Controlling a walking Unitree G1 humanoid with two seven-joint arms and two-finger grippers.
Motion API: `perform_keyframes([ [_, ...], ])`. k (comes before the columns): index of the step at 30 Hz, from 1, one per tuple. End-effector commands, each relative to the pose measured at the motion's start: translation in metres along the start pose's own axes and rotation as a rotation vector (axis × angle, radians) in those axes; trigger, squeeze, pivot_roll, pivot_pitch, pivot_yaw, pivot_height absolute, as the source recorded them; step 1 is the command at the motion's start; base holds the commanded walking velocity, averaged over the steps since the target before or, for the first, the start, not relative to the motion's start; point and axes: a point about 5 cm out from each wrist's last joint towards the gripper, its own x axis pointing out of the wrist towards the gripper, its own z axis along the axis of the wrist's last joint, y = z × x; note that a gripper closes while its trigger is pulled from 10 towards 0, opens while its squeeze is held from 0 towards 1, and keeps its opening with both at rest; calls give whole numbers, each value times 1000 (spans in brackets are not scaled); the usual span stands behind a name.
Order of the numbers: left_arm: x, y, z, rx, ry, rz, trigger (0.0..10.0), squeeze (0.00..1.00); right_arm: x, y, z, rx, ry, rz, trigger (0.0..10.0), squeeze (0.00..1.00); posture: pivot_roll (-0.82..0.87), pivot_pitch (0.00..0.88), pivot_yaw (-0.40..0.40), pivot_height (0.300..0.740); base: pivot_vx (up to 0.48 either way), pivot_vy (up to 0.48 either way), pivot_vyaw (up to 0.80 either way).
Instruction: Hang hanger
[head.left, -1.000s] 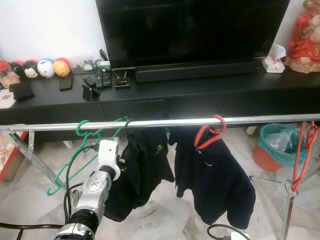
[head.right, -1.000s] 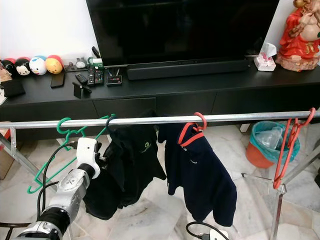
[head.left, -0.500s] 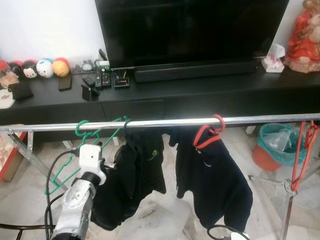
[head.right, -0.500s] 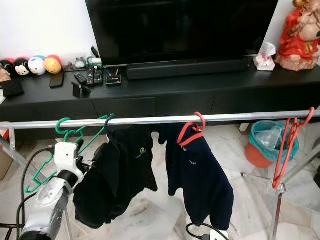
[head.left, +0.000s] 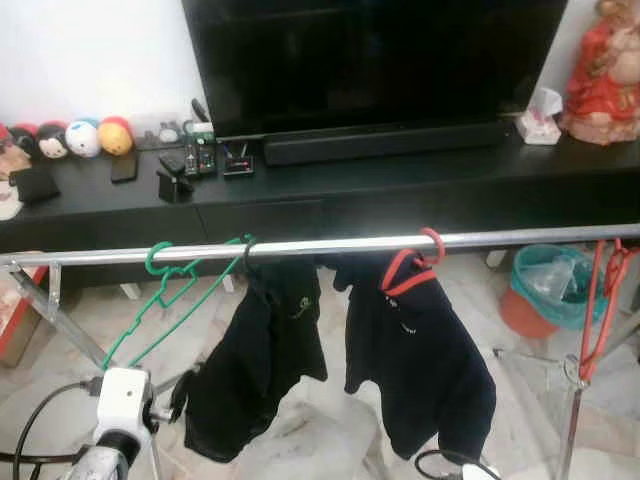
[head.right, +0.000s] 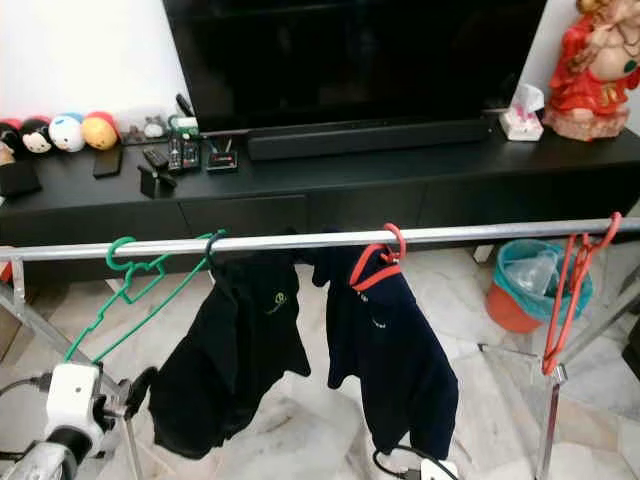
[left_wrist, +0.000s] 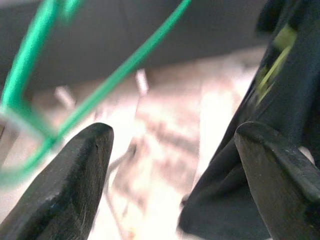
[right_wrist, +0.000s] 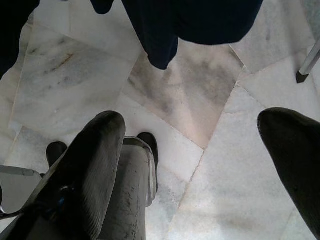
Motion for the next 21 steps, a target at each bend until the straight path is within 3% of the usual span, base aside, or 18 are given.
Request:
perform_keyframes([
  [1, -4, 6, -10, 33, 57, 20, 10000, 0, -1, 0, -3, 1, 13, -3, 10000, 0, -25, 0, 35, 740, 0, 0, 0],
  [9, 7, -2, -53, 24, 308, 3, 10000, 0, 0, 0, -3, 4, 15, -6, 10000, 0, -35, 0, 35, 740, 0, 0, 0],
  [21, 16, -24, -73, -6, 517, 1, 10000, 0, -1, -3, -6, 14, 36, -15, 10000, 0, -57, 0, 35, 740, 0, 0, 0],
])
